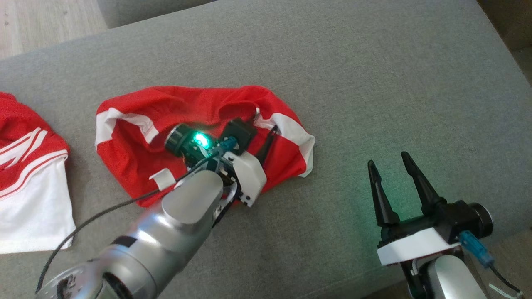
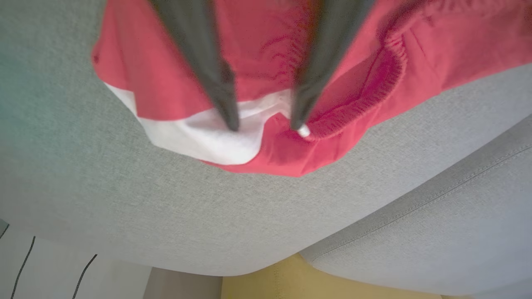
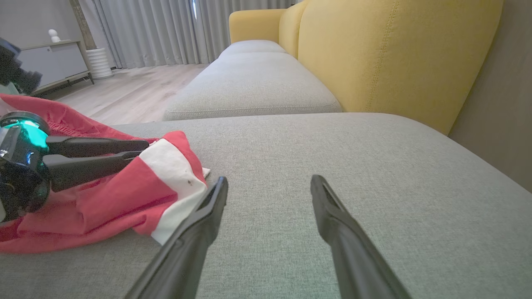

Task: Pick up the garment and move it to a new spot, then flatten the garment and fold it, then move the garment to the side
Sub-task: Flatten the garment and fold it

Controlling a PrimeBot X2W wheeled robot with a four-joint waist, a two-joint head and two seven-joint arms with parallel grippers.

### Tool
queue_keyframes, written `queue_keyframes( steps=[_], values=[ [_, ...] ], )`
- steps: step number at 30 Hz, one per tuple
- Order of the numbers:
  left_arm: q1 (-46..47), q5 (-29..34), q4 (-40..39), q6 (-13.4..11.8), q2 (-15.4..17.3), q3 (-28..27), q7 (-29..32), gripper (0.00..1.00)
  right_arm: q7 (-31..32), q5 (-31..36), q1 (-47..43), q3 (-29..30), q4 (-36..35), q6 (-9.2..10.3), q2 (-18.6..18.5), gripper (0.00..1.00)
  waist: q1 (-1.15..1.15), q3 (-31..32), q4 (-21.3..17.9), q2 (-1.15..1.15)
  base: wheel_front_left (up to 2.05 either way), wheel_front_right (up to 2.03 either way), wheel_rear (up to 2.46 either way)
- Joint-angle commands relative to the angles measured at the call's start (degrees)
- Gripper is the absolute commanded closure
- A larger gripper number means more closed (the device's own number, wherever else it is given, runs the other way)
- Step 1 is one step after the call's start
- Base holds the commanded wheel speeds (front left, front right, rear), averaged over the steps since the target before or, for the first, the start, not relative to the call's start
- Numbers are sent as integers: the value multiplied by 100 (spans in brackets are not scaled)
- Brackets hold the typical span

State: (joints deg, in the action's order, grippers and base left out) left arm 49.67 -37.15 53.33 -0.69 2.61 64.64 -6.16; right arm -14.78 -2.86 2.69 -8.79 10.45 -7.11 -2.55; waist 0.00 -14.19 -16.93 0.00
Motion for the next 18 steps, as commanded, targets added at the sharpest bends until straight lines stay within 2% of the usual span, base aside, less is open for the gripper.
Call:
queue_keyframes(
  steps=[1, 9, 10, 11, 12, 18],
  values=[
    [345, -72, -52, -88, 27, -93, -82, 0, -22, 0, 37, -130, -161, -37, -32, 0, 0, -14, -14, 0, 0, 0, 0],
    [499, -320, 205, -238, 27, 104, -12, 0, -22, -31, 92, -140, -158, -37, -32, 0, 0, -85, -103, 0, 0, 0, 0],
    [501, -367, 235, -239, 27, 124, 29, 47, -22, -33, 94, -138, -156, -37, -32, 0, 0, -91, -114, 0, 0, 0, 0],
    [502, -417, 262, -243, 27, 140, 71, 83, -22, -34, 96, -134, -153, -37, -32, 0, 0, -96, -124, 0, 0, 0, 0],
    [504, -466, 285, -229, 27, 165, 129, 100, -22, -37, 100, -130, -151, -37, -32, 0, 0, -102, -132, 0, 0, 0, 0],
    [527, -847, 154, 13, 27, 168, 49, 100, -22, -55, 86, -105, -125, -37, -32, 0, 0, -13, -151, 0, 0, 0, 0]
  ],
)
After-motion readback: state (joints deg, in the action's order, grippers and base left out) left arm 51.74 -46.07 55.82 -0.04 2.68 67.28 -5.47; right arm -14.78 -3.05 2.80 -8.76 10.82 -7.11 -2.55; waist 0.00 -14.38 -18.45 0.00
